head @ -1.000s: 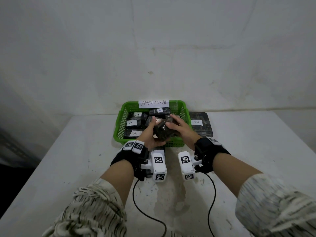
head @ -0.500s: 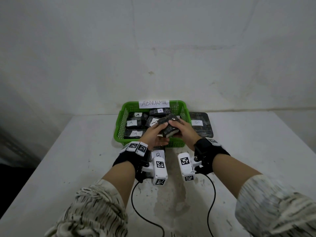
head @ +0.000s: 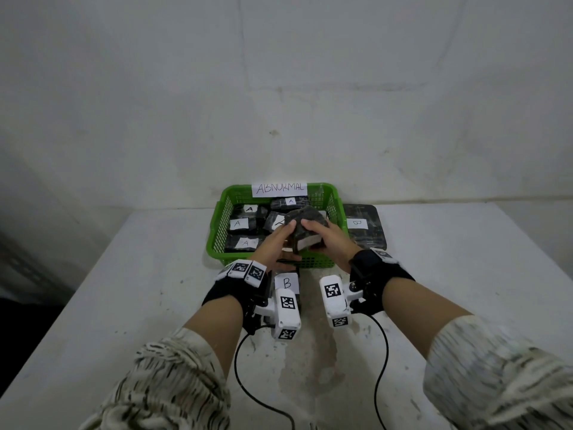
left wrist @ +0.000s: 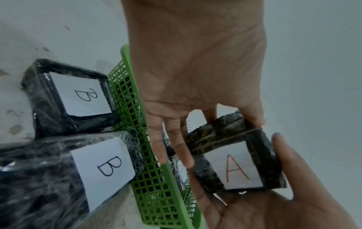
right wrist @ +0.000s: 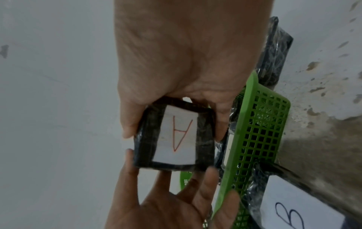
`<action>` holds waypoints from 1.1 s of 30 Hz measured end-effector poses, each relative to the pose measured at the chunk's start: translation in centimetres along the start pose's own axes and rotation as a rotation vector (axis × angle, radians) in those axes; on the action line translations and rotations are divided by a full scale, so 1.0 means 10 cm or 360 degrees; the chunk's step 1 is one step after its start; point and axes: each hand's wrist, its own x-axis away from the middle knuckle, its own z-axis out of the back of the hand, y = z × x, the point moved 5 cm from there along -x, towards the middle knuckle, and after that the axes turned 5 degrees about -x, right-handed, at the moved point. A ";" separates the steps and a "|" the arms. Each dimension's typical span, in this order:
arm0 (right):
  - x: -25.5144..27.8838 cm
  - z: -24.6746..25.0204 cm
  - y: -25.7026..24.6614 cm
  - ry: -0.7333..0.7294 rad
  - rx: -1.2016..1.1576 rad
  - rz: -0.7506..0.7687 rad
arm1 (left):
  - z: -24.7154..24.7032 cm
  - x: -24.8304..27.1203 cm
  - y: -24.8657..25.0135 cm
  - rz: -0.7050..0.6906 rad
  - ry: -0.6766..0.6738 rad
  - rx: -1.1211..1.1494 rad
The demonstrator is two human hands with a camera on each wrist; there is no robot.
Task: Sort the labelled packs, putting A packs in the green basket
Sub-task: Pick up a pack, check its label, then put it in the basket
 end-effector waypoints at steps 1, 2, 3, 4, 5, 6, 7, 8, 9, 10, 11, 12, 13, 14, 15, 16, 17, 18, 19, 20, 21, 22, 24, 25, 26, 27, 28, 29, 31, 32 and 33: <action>0.00 0.00 0.01 -0.0032 0.0016 -0.0019 | 0.02 -0.01 -0.01 -0.0006 0.0048 -0.0039; 0.01 -0.01 0.03 -0.0071 0.0056 -0.0050 | 0.04 -0.01 -0.01 -0.0005 0.0100 -0.0043; 0.01 -0.02 0.05 -0.0103 0.0106 -0.0066 | 0.07 -0.01 -0.02 0.0012 0.0145 -0.0025; 0.03 -0.03 0.05 -0.0119 0.0149 -0.0057 | 0.10 -0.01 -0.04 0.0043 0.0174 0.0011; 0.03 -0.03 0.06 -0.0124 0.0185 -0.0037 | 0.12 -0.02 -0.05 0.0082 0.0184 0.0050; 0.03 -0.01 0.06 -0.0100 0.0198 -0.0009 | 0.13 -0.03 -0.08 0.0121 0.0179 0.0094; 0.03 0.01 0.05 -0.0066 0.0182 0.0018 | 0.14 -0.03 -0.09 0.0142 0.0170 0.0141; 0.02 0.03 0.04 -0.0008 0.0160 0.0043 | 0.14 -0.03 -0.10 0.0138 0.0169 0.0179; 0.01 0.04 0.02 0.0054 0.0129 0.0058 | 0.14 -0.03 -0.09 0.0117 0.0176 0.0197; -0.01 0.06 0.03 0.0112 0.0096 0.0052 | 0.13 -0.04 -0.08 0.0089 0.0185 0.0190; -0.03 0.08 0.04 0.0160 0.0051 0.0028 | 0.12 -0.04 -0.08 0.0058 0.0193 0.0166; -0.04 0.08 0.05 0.0191 0.0009 0.0014 | 0.12 -0.06 -0.07 0.0022 0.0203 0.0136; -0.05 0.09 0.05 0.0210 -0.0028 0.0016 | 0.12 -0.07 -0.06 -0.0006 0.0218 0.0107; -0.05 0.09 0.06 0.0215 -0.0060 0.0014 | 0.13 -0.08 -0.05 -0.0025 0.0232 0.0085; -0.05 0.09 0.07 0.0203 -0.0106 0.0009 | 0.13 -0.08 -0.04 -0.0052 0.0242 0.0073; -0.04 0.09 0.07 0.0192 -0.0136 0.0005 | 0.13 -0.08 -0.02 -0.0089 0.0237 0.0077; -0.03 0.08 0.07 0.0178 -0.0156 -0.0009 | 0.12 -0.07 -0.01 -0.0119 0.0204 0.0094; -0.01 0.07 0.06 0.0171 -0.0169 -0.0037 | 0.10 -0.07 -0.01 -0.0126 0.0148 0.0115; 0.00 0.07 0.07 0.0146 -0.0184 -0.0075 | 0.08 -0.05 -0.01 -0.0115 0.0077 0.0152; 0.01 0.06 0.07 0.0106 -0.0195 -0.0105 | 0.05 -0.04 -0.02 -0.0092 0.0017 0.0199; 0.02 0.06 0.07 0.0043 -0.0193 -0.0130 | 0.04 -0.04 -0.02 -0.0073 -0.0023 0.0260; 0.04 0.05 0.06 -0.0024 -0.0199 -0.0155 | 0.03 -0.04 -0.03 -0.0062 -0.0042 0.0320; 0.04 0.05 0.07 -0.0127 -0.0164 -0.0162 | 0.03 -0.04 0.00 -0.0082 -0.0038 0.0453; 0.04 0.06 0.07 -0.0146 -0.0106 -0.0155 | 0.04 -0.02 0.02 -0.0100 -0.0036 0.0500; 0.02 0.08 0.08 -0.0129 -0.0029 -0.0142 | 0.04 -0.01 0.04 -0.0114 -0.0040 0.0521; 0.00 0.10 0.09 -0.0086 0.0053 -0.0128 | 0.04 -0.01 0.06 -0.0122 -0.0041 0.0522; -0.01 0.12 0.09 -0.0031 0.0128 -0.0111 | 0.04 0.00 0.07 -0.0127 -0.0038 0.0511; -0.02 0.13 0.09 0.0004 0.0171 -0.0108 | 0.04 0.00 0.07 -0.0127 -0.0033 0.0502; -0.01 0.10 0.08 0.0041 0.0171 -0.0136 | 0.04 -0.01 0.06 -0.0128 -0.0028 0.0479; -0.02 0.10 0.08 0.0072 0.0173 -0.0141 | 0.03 -0.01 0.06 -0.0131 -0.0037 0.0447; -0.07 0.12 0.12 0.0115 0.0184 -0.0148 | 0.01 -0.02 0.05 -0.0132 -0.0059 0.0405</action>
